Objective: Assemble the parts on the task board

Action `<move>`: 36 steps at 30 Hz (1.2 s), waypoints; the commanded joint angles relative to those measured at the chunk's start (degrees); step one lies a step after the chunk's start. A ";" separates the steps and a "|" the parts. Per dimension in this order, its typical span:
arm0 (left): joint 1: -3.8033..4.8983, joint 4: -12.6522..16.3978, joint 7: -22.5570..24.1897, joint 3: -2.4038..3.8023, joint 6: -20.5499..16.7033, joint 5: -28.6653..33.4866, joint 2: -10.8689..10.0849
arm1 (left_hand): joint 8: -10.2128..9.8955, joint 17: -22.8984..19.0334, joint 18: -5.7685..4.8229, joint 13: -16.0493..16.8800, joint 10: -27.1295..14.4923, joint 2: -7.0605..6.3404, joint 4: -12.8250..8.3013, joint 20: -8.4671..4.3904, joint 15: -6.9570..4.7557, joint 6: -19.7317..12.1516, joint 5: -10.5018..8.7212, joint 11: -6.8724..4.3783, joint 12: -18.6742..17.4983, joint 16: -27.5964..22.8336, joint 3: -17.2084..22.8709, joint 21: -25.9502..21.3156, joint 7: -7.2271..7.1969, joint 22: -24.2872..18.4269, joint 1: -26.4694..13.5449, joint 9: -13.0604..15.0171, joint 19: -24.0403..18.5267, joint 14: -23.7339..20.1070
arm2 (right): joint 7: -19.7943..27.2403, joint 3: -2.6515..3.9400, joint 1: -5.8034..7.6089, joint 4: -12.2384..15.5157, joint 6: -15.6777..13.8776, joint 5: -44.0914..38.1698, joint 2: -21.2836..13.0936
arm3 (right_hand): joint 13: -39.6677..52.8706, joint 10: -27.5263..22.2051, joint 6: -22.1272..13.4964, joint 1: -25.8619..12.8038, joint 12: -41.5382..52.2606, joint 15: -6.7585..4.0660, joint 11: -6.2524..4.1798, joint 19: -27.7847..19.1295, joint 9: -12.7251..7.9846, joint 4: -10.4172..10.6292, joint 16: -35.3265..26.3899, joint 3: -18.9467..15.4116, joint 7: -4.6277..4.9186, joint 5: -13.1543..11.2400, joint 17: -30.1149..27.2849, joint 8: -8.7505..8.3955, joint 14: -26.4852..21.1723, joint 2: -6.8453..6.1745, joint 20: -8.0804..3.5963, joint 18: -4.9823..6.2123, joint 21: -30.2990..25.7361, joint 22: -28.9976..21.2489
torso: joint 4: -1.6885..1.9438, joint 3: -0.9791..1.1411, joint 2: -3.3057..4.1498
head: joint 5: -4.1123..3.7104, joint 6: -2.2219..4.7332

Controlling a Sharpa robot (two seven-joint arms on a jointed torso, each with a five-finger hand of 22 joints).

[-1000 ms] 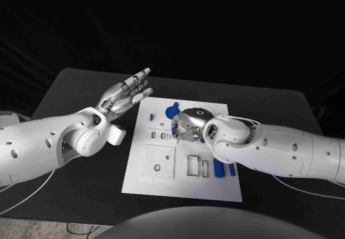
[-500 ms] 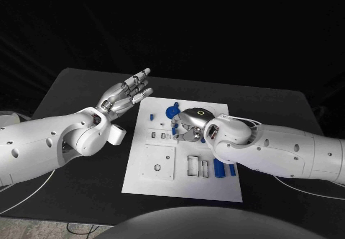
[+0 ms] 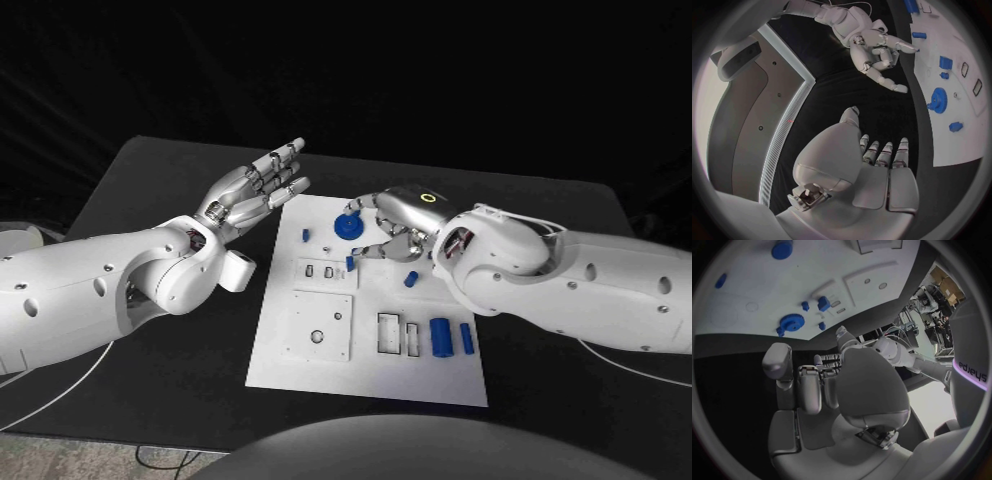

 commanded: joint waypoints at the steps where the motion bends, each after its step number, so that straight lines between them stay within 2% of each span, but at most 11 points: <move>1: 0.43 1.85 -1.23 0.43 -11.02 -2.00 -0.48 | 0.66 4.12 -1.64 6.27 15.59 -0.66 0.34 0.17 2.58 3.14 0.30 4.63 6.90 10.82 0.87 6.77 1.94 2.88 0.69 0.41 11.29 16.61 | 3.06 0.01 1.66 2.58 -2.14 9.03 -2.33 | 15.02 5.91 1.61 0.85 0.52 0.37 0.55 0.36 -0.07 0.83 0.46 0.02 0.62 -0.33 10.85 1.01 4.07 0.54 0.04 0.66 0.73 3.22 | -0.09 0.19 -0.32 | 0.26 0.01; 4: 1.46 3.17 -4.21 0.86 -15.39 -4.94 -0.94 | 1.60 6.17 -2.20 9.99 22.42 -1.61 0.85 -0.08 2.91 7.32 0.22 8.73 13.76 17.38 1.51 13.21 4.44 5.53 1.03 0.97 22.44 23.20 | 3.76 0.01 3.21 4.55 -1.75 13.44 -5.04 | 15.09 6.00 2.94 1.57 0.59 0.61 0.89 0.87 -0.08 0.95 0.93 0.12 1.08 0.09 11.26 1.94 4.29 1.33 0.21 0.49 1.50 3.66 | -0.05 0.39 -0.50 | 0.74 0.01; 7: 3.29 4.07 -9.44 1.13 -18.36 -9.93 -1.33 | 4.54 9.90 -0.49 15.29 29.60 -2.44 1.10 -0.71 0.15 17.45 -0.33 6.55 23.95 26.42 2.51 17.72 6.78 7.44 1.70 2.45 29.63 30.69 | 4.10 -0.01 4.73 5.46 -1.30 16.59 -7.50 | 15.09 6.00 3.85 1.86 0.59 0.77 1.10 1.20 -0.07 1.01 1.12 0.07 1.34 0.37 11.42 2.68 4.38 1.88 0.35 0.39 1.98 3.97 | -0.24 0.75 -0.75 | 1.26 0.01; 10: 5.48 5.08 -19.55 1.27 -17.90 -18.45 -1.82 | 8.76 17.10 0.05 24.19 34.51 -3.19 2.19 -3.61 -4.60 28.01 -3.64 1.70 37.90 40.23 2.68 24.51 7.83 10.72 0.61 4.20 38.70 38.27 | 4.11 -0.08 5.59 5.32 -0.76 18.77 -9.20 | 15.09 6.00 4.56 1.87 0.59 0.92 1.28 1.29 -0.07 1.22 1.10 0.05 1.55 0.89 11.40 3.36 4.38 2.61 0.48 0.38 2.00 4.11 | -0.78 1.21 -1.03 | 1.67 0.01; 13: 8.19 5.60 -32.41 1.25 -12.17 -29.14 -1.51 | 12.85 24.33 0.40 38.64 44.75 -2.34 2.06 -6.20 -6.19 33.48 -17.21 0.29 55.16 52.81 -2.51 30.41 7.84 13.84 -12.07 5.77 46.13 43.92 | 3.96 -0.20 5.98 4.83 0.34 20.55 -10.42 | 15.09 6.00 5.04 1.95 0.59 1.05 1.45 1.35 -0.08 1.28 1.17 0.02 1.77 1.45 11.46 3.84 4.40 3.11 0.59 0.37 2.05 4.23 | -1.29 1.60 -1.19 | 2.07 0.01; 16: 10.27 5.76 -41.97 0.99 -5.74 -35.74 -0.63 | 15.85 47.32 0.61 59.97 59.87 -2.55 2.10 -7.70 -7.80 36.54 -25.68 -1.09 71.29 68.08 -7.37 35.01 6.42 16.47 -22.50 7.29 50.24 57.45 | 3.65 -0.31 6.14 4.42 1.39 21.34 -11.22 | 15.09 6.00 5.28 1.99 0.59 1.13 1.54 1.37 -0.11 1.33 1.17 0.04 1.88 1.89 11.46 4.14 4.41 3.58 0.67 0.37 2.03 4.31 | -1.60 1.92 -1.35 | 2.16 0.01; 18: 11.40 5.64 -47.68 0.84 -1.34 -38.06 0.35 | 18.66 64.55 0.42 72.56 68.41 -1.66 2.09 -8.97 -8.85 38.26 -24.80 -2.03 79.41 77.21 -8.15 39.61 5.12 19.44 -23.98 9.21 52.41 66.61 | 3.42 -0.37 6.21 4.21 1.91 21.67 -11.79 | 15.09 6.00 5.37 2.01 0.59 1.16 1.57 1.37 -0.13 1.34 1.16 0.05 1.90 2.04 11.45 4.25 4.40 3.74 0.70 0.37 2.00 4.33 | -1.81 2.18 -1.42 | 2.41 0.01; 20: 12.22 5.11 -52.84 0.75 2.73 -39.03 1.86 | 24.66 81.56 -1.64 84.60 77.61 -1.13 0.85 -10.51 -9.91 39.91 -21.37 -3.59 85.44 83.53 -6.16 54.15 3.59 36.41 -19.89 14.29 57.93 76.18 | 3.17 -0.42 6.26 4.06 2.26 21.90 -12.46 | 15.09 6.00 5.51 2.01 0.59 1.20 1.61 1.38 -0.15 1.39 1.13 0.05 1.94 2.25 11.42 4.42 4.39 4.02 0.75 0.37 1.99 4.38 | -2.07 2.54 -1.53 | 2.74 0.01; 23: 12.72 3.85 -57.88 0.70 7.15 -39.58 4.18 | 33.24 87.22 -3.52 86.33 79.13 -1.52 0.85 -11.80 -10.99 38.49 -16.99 -5.58 86.10 84.65 -4.88 67.23 2.69 53.40 -18.51 23.13 62.19 79.92 | 2.93 -0.48 6.29 3.82 2.62 22.04 -13.16 | 15.09 6.00 5.62 1.96 0.59 1.22 1.63 1.39 -0.18 1.45 1.15 0.05 1.96 2.43 11.44 4.55 4.40 4.24 0.77 0.37 1.99 4.42 | -2.15 2.76 -1.66 | 2.75 0.01; 26: 12.97 1.63 -62.97 0.94 12.88 -38.92 7.06 | 36.91 87.22 -4.27 86.33 79.13 -0.62 2.03 -11.84 -11.40 36.65 -20.53 -5.22 86.10 84.65 -5.84 71.36 1.88 59.20 -22.56 28.50 63.03 79.92 | 2.69 -0.54 6.30 3.36 3.03 22.09 -13.66 | 15.09 6.00 5.79 1.99 0.59 1.26 1.67 1.37 -0.23 1.47 1.11 0.04 1.99 2.92 11.39 4.77 4.38 4.59 0.82 0.39 1.89 4.47 | -2.25 2.86 -1.76 | 2.65 0.01; 36: 13.12 -4.83 -68.47 1.08 20.14 -40.57 15.40 | 39.03 87.22 -5.29 86.33 79.13 -0.91 1.91 -12.14 -12.07 35.58 -19.89 -5.76 86.10 84.65 -5.46 76.05 1.18 67.18 -23.18 35.42 66.13 79.92 | 1.83 -0.85 6.29 2.12 4.77 22.03 -14.33 | 15.09 6.00 5.85 2.50 0.59 1.30 1.69 1.22 -0.39 1.09 0.87 0.04 2.00 3.67 11.18 5.00 4.28 4.79 0.89 0.47 1.47 4.46 | -2.59 3.29 -2.04 | 2.16 0.01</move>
